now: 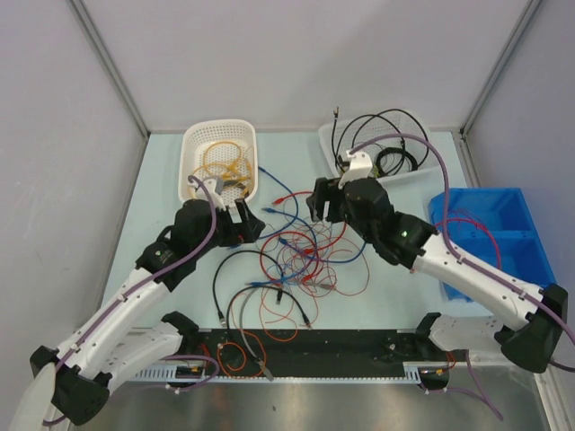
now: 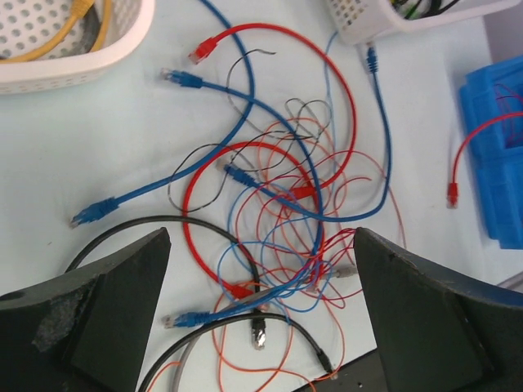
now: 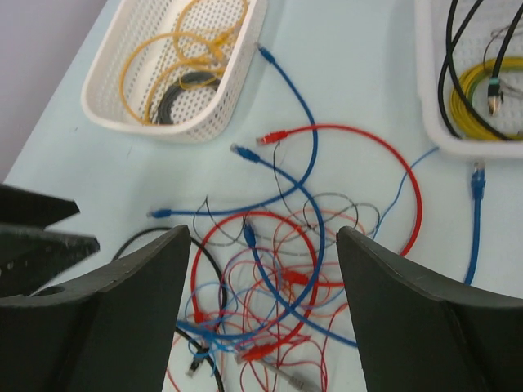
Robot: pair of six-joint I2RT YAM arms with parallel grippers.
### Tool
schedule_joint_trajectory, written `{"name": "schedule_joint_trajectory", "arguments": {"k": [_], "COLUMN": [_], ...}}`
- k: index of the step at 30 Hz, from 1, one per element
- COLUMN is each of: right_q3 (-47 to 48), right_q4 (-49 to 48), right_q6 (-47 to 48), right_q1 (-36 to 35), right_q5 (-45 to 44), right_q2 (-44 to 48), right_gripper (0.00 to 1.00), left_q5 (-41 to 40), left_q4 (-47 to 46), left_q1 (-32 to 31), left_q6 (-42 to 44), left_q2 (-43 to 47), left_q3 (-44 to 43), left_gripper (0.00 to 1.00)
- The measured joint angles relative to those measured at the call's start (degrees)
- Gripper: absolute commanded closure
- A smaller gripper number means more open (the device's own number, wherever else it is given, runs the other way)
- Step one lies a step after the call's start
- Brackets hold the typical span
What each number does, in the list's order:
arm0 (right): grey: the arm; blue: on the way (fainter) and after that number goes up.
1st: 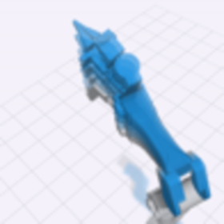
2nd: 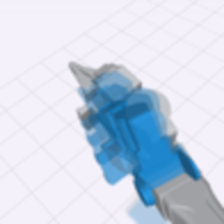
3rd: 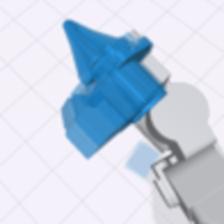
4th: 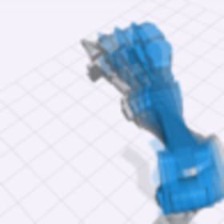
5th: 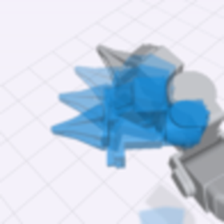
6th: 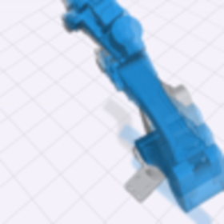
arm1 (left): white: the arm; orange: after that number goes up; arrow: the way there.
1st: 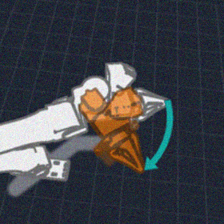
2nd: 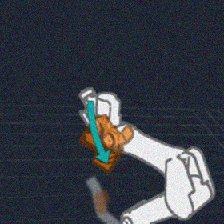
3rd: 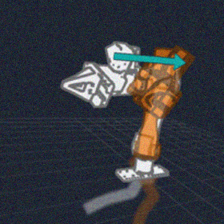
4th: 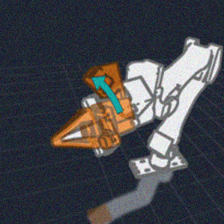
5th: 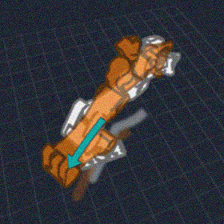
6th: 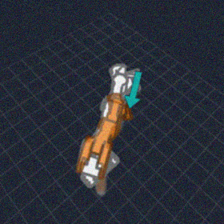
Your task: Untangle the cables
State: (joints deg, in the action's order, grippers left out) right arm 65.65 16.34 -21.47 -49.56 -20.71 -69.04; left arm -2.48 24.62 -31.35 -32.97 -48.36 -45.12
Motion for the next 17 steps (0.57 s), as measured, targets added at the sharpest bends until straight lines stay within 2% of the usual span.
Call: {"name": "schedule_joint_trajectory", "arguments": {"k": [7, 17], "right_q3": [-9.03, -9.38], "right_q4": [2.69, 2.62], "right_q6": [-3.37, -4.00], "right_q1": [-4.52, -5.42], "right_q5": [-1.57, -1.55], "right_q2": [6.08, 6.36], "right_gripper": [0.22, 0.23], "left_q5": [-4.48, -4.35], "left_q4": [3.17, 3.48], "left_q1": [0.00, 0.00], "left_q6": [-0.20, 0.00], "left_q2": [-0.13, -0.50], "left_q3": [0.00, 0.00], "left_gripper": [0.00, 0.00]}}
